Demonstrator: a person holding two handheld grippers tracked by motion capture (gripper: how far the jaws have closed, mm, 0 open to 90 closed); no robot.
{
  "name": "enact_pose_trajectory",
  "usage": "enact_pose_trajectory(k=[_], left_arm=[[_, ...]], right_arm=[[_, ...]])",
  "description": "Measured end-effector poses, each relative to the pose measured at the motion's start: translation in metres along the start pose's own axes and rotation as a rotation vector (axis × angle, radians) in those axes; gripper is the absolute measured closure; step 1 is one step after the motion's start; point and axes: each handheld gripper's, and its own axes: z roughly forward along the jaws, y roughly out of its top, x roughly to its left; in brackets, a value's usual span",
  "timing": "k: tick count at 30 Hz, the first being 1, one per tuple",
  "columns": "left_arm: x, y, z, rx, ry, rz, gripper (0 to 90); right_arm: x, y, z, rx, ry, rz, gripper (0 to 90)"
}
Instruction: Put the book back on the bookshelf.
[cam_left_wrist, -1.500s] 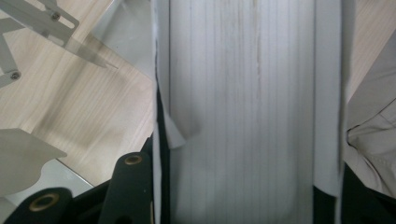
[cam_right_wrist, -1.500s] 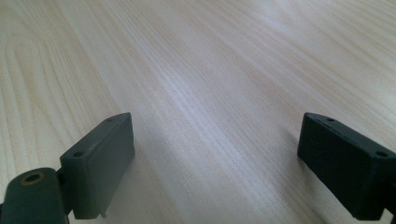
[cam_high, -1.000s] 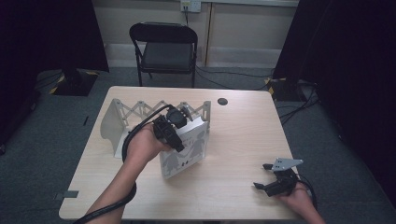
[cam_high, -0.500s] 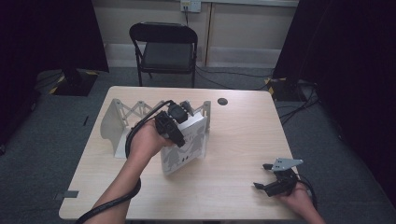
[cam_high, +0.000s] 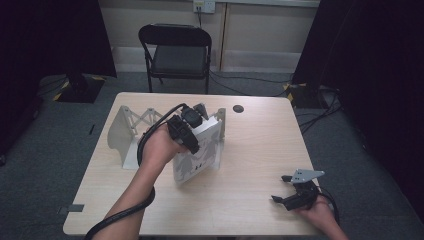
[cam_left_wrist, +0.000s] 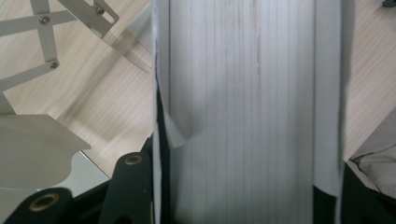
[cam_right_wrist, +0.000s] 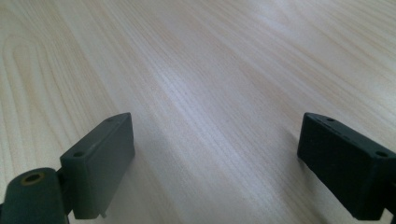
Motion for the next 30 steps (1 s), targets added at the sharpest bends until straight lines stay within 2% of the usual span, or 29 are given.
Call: enact_pose_trajectory(k=[14, 20, 24, 30], left_arm=[[0.003, 0.010, 0.004, -0.003, 0.016, -0.046, 53.6], [0.004, 0.013, 0.005, 0.001, 0.032, -0.051, 53.5], [0.005, 0.014, 0.007, -0.004, 0.025, -0.078, 53.6], [0.006, 0.017, 0.007, -0.012, 0.038, -0.097, 53.5]], right_arm=[[0.000, 0.000, 0.000, 0.000, -0.001, 0.000, 10.3], [0.000, 0.000, 0.000, -0.002, -0.001, 0.001, 10.3], [0.000, 0.000, 0.000, -0.001, -0.001, 0.001, 10.2], [0.000, 0.000, 0.000, 0.000, 0.000, 0.001, 10.2]])
